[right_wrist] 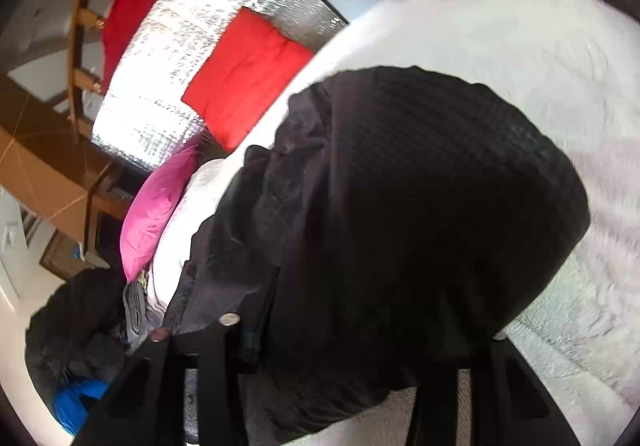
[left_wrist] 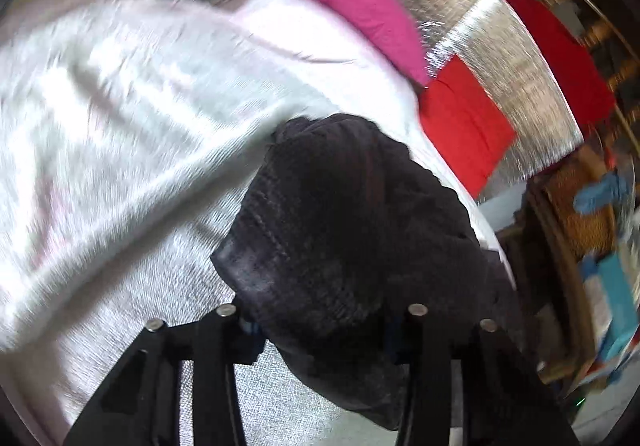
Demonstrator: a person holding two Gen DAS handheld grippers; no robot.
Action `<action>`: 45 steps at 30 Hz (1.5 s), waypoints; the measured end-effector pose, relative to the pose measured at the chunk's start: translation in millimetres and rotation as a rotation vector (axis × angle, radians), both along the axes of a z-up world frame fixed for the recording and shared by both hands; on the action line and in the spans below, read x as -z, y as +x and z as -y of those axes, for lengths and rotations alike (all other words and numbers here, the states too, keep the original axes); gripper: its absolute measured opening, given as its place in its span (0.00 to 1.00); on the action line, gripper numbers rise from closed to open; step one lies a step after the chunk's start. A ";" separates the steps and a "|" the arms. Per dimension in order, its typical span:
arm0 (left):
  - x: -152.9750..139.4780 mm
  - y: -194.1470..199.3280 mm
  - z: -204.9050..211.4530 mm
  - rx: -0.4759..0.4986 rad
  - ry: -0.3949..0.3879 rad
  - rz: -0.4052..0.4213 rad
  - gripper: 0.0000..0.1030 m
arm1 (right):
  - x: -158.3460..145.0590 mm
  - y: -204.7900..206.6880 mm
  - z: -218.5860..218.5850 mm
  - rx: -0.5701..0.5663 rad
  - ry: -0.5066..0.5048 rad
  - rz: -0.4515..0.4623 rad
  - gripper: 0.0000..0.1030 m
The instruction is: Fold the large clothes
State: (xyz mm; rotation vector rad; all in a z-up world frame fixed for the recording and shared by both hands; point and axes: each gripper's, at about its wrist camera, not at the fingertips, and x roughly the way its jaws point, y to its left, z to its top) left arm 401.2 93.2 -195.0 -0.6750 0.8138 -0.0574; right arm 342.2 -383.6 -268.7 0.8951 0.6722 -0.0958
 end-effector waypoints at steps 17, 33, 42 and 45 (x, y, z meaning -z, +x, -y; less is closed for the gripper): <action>-4.8 -65.9 -2.5 0.062 0.077 -0.106 0.52 | -18.4 -55.0 10.4 -0.121 -0.018 -0.046 0.39; -48.3 -90.8 -51.4 -0.005 0.238 -0.195 0.79 | -66.8 -135.9 104.7 -0.067 -0.043 -0.062 0.55; -69.3 5.3 31.4 0.132 0.405 -0.104 0.79 | -79.4 -21.5 53.5 -0.210 -0.234 -0.064 0.36; -56.6 29.2 52.5 0.165 0.482 -0.120 0.79 | -66.3 11.0 43.8 -0.239 -0.228 -0.099 0.36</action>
